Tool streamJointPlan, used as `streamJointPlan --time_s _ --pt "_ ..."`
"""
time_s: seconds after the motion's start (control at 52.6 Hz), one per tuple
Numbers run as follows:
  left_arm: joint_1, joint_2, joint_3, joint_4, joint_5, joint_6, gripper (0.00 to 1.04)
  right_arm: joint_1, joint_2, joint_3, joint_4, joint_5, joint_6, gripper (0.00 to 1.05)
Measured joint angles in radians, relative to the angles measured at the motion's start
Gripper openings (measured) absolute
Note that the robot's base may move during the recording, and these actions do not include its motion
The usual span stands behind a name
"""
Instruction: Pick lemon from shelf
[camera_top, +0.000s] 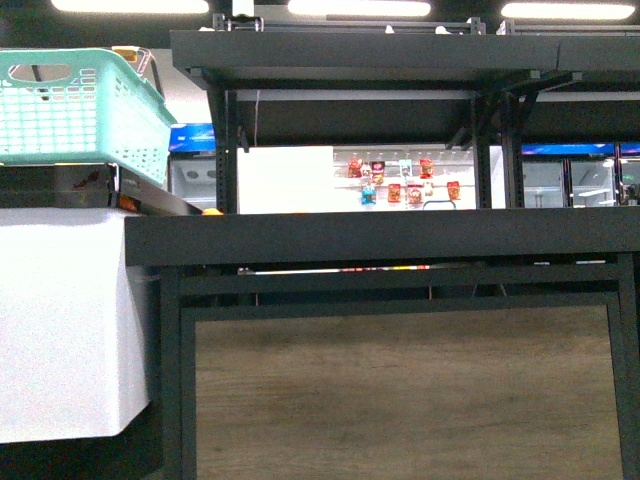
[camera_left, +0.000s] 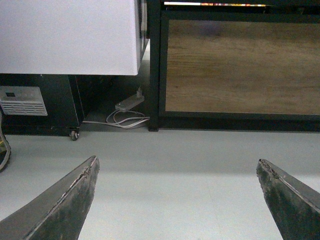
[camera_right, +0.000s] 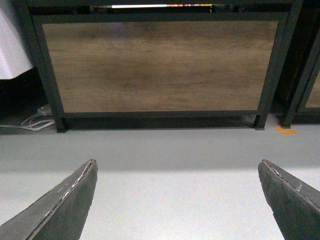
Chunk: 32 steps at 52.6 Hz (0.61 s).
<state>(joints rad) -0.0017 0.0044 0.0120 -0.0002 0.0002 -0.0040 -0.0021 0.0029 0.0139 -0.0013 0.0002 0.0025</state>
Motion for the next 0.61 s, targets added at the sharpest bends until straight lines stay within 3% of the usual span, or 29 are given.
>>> streamJointPlan --time_s 0.609 --pt "0.0 0.0 0.0 0.0 0.0 0.0 0.97 0.0 0.0 0.0 0.0 0.0 0.0 0.97"
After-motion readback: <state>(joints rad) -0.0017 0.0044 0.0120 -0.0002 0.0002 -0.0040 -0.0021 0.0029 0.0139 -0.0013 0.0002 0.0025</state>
